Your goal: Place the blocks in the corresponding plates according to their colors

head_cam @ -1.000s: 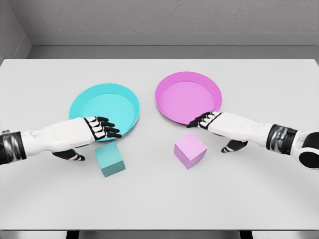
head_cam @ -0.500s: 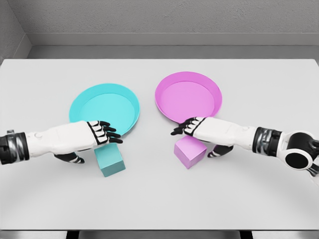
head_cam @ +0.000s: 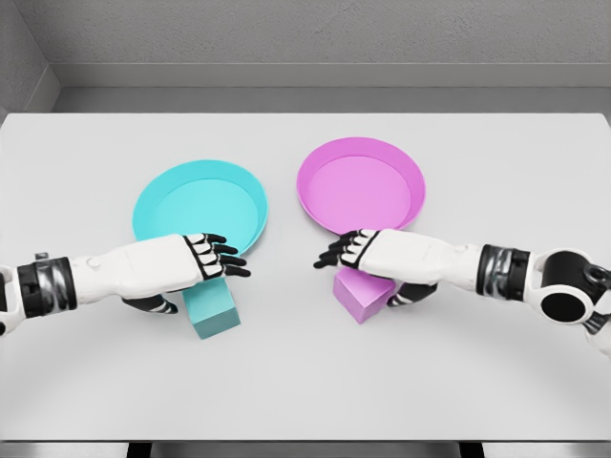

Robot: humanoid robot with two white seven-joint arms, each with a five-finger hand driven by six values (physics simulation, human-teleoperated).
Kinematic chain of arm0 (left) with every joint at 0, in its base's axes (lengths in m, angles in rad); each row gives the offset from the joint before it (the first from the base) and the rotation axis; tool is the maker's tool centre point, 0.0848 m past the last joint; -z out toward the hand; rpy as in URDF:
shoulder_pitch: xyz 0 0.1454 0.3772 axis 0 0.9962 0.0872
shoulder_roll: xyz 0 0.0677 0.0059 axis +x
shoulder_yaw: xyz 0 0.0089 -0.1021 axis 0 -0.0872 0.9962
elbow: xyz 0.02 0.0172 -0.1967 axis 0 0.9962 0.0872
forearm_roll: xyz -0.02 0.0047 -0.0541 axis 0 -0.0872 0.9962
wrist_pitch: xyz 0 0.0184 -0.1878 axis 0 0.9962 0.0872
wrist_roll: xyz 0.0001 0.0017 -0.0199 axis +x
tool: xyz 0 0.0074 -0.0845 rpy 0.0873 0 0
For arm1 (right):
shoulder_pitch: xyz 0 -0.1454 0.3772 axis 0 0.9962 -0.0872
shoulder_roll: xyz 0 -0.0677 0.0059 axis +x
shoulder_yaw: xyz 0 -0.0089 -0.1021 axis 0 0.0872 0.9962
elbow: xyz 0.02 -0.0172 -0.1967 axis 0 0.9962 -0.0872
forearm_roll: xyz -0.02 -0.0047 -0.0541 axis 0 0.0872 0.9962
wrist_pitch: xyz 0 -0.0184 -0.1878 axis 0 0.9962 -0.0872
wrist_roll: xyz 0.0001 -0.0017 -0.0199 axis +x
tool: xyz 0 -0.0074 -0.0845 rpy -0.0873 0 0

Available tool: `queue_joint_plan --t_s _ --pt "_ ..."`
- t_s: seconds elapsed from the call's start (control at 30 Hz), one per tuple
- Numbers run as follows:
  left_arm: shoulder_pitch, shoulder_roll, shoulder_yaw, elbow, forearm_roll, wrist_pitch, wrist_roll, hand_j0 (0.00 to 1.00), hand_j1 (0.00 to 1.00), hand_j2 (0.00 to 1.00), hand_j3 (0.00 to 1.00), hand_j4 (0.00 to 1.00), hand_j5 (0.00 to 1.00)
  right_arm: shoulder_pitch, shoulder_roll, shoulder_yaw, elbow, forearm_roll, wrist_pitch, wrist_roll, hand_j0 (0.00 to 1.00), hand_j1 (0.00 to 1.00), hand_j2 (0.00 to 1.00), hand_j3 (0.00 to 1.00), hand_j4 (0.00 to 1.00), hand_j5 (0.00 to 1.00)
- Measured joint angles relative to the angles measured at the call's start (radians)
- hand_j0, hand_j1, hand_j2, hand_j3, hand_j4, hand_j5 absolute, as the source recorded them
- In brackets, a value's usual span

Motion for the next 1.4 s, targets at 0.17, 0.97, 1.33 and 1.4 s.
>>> queue_joint_plan --t_s 0.17,0.97,1.33,1.4 --pt "0.005 -0.007 -0.002 -0.001 -0.017 0.000 0.000 1.00 1.00 1.00 1.00 1.00 1.00 0.000 0.007 0.009 0.001 0.000 0.005 0.000 1.00 1.00 1.00 1.00 1.00 1.00" --pt "-0.005 -0.011 -0.022 -0.001 -0.047 0.000 -0.044 0.85 0.85 0.85 0.85 0.85 0.85 0.002 -0.003 0.033 0.000 -0.013 0.003 0.031 0.46 0.46 0.46 0.46 0.46 0.46" --pt "-0.023 -0.010 -0.040 -0.001 -0.046 0.004 -0.067 0.68 0.68 0.68 0.68 0.68 0.68 -0.034 0.004 0.030 0.001 0.002 0.000 0.060 0.45 0.45 0.45 0.45 0.45 0.45" --pt "-0.023 -0.010 -0.040 -0.001 -0.045 0.006 -0.070 0.63 0.63 0.63 0.63 0.63 0.63 -0.052 0.005 0.029 0.001 0.003 0.000 0.066 0.45 0.45 0.45 0.45 0.45 0.45"
